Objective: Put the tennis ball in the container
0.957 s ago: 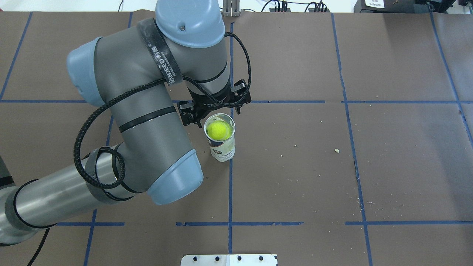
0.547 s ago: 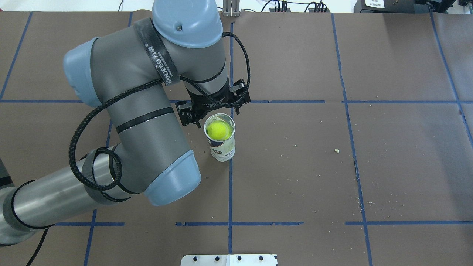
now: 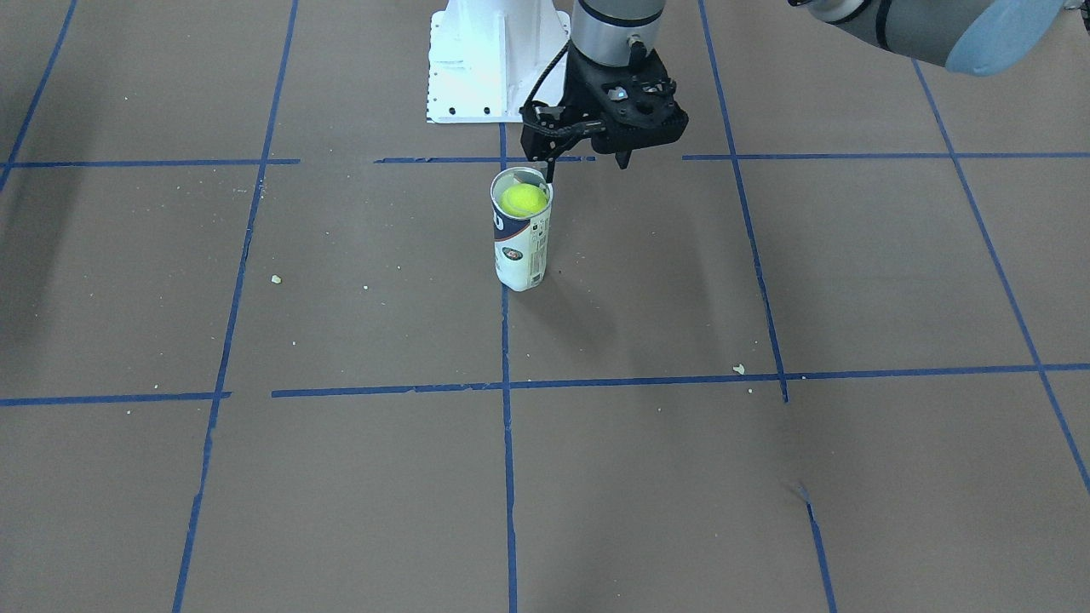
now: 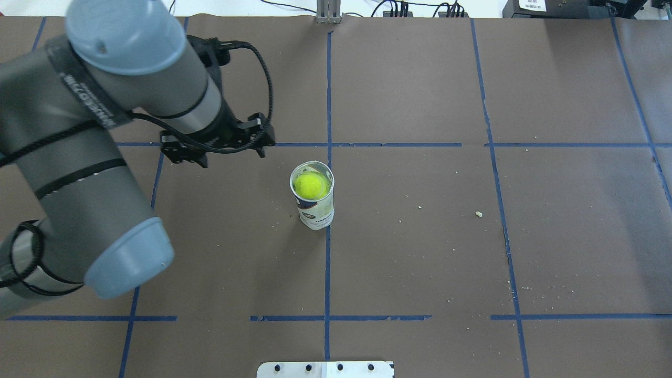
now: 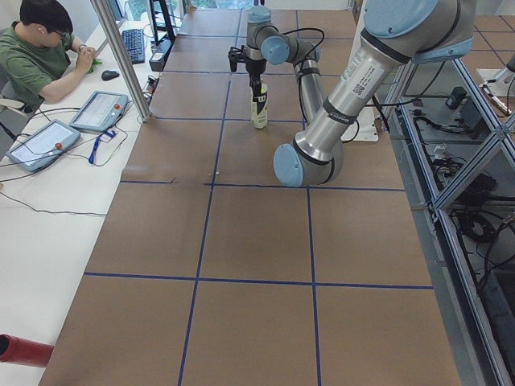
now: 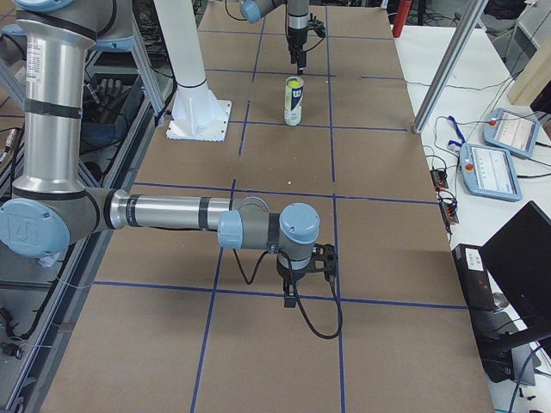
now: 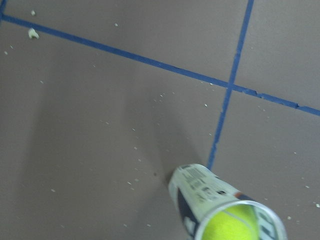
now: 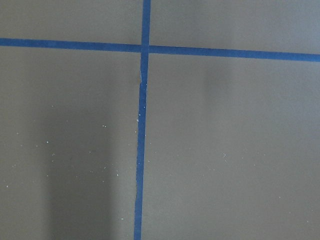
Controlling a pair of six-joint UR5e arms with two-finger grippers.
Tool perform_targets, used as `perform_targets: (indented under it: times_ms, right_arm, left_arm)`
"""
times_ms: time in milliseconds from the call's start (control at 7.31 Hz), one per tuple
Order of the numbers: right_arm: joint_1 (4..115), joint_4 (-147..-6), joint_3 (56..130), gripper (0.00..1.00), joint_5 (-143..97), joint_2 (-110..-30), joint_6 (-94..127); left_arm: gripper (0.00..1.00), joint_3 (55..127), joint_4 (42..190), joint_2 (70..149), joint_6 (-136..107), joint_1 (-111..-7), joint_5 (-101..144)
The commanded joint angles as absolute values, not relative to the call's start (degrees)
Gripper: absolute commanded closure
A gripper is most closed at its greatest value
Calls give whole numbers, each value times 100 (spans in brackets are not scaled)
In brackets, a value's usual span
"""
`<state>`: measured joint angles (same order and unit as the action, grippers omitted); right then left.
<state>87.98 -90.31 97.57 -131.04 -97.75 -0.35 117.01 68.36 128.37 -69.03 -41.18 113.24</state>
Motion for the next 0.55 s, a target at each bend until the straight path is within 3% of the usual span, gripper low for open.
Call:
perform_targets:
  times_ms: [0, 137, 410]
  right_arm:
    - [8798, -9026, 9756, 0, -13104, -9782, -35]
    - [8798, -9026, 9756, 0, -13104, -9782, -35]
    - [8798, -9035, 9756, 0, -13104, -9782, -35]
  left_arm:
    - [1, 11927, 7275, 11695, -5185, -5118, 11451]
    - [1, 11901, 7390, 11202, -4168, -5672, 11818]
    - [1, 11140, 7636, 10707, -1944, -6999, 12276]
